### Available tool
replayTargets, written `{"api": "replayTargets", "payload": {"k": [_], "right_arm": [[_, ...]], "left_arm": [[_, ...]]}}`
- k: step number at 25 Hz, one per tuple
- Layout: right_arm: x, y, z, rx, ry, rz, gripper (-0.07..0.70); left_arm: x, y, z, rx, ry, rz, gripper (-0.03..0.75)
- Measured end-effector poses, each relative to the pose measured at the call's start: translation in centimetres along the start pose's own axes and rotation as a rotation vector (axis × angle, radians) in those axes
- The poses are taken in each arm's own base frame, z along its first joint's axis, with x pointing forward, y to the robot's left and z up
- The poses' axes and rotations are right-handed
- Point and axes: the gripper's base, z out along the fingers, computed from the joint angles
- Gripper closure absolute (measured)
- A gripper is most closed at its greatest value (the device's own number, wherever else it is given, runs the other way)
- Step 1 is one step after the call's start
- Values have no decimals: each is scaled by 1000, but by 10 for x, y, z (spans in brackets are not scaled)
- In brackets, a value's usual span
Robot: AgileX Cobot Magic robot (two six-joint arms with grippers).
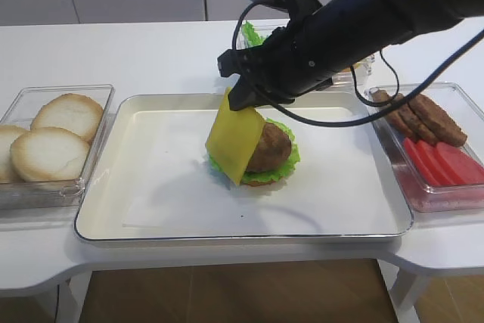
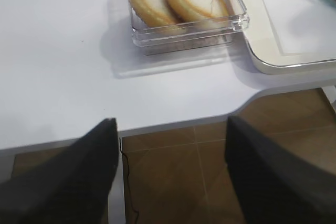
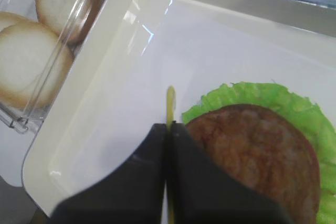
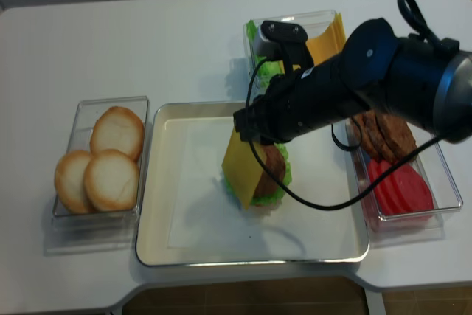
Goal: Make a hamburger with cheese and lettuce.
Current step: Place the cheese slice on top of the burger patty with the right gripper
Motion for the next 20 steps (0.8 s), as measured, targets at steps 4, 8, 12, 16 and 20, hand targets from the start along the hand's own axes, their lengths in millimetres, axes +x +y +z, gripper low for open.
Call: {"api": "replayTargets", "payload": {"k": [4, 8, 12, 16, 20], "right_arm": [[0, 0, 0, 0, -1, 0, 627], [-4, 4, -9, 12, -42, -24, 627], [-5, 4, -12, 25, -49, -46, 627], [-5, 1, -12, 56, -41, -70, 627], [-4, -2, -12, 90, -33, -82, 627]], "left_arm": [[0, 0, 0, 0, 0, 0, 249], [0, 0, 0, 0, 0, 0, 249], [0, 0, 0, 0, 0, 0, 249], [0, 0, 0, 0, 0, 0, 249], [0, 0, 0, 0, 0, 0, 249]]}}
